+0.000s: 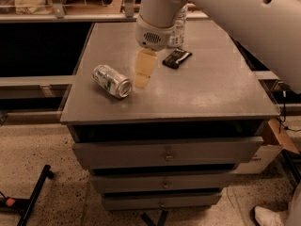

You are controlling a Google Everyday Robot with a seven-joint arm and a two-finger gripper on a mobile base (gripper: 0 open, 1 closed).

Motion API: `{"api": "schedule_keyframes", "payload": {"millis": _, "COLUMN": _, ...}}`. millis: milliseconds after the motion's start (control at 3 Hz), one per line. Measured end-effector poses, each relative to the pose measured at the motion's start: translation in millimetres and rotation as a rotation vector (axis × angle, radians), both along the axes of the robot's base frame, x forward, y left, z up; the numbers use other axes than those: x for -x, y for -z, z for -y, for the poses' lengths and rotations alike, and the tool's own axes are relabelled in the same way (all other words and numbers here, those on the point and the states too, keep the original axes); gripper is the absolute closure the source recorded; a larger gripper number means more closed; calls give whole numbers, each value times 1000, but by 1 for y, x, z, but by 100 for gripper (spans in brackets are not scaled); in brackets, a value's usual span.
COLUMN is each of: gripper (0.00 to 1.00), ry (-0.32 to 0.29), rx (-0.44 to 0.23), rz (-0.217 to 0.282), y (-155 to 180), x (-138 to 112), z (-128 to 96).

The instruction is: Place 7up can upright

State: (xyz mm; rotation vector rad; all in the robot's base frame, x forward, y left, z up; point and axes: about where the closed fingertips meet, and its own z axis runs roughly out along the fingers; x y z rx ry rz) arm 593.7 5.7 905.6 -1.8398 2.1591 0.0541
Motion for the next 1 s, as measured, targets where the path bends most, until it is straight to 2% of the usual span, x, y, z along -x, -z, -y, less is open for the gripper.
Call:
{"api": "schedule_keyframes", "payload": {"millis": 333, "gripper": 0, "ry": 0, "rx": 0, "rz": 0, "y": 0, "x": 0, "z": 0}}
{"api": "schedule_keyframes", "payload": {"millis": 667, "gripper": 0, "ry": -7, "rx": -47, "rz": -5, "y": -4, "x": -16, "z": -20}}
{"api": "schedule_keyframes", "payload": {"millis": 1000, "gripper": 0, "ry": 1, "rx": -70, "rz": -37, "y": 1, "x": -38, "z": -61}}
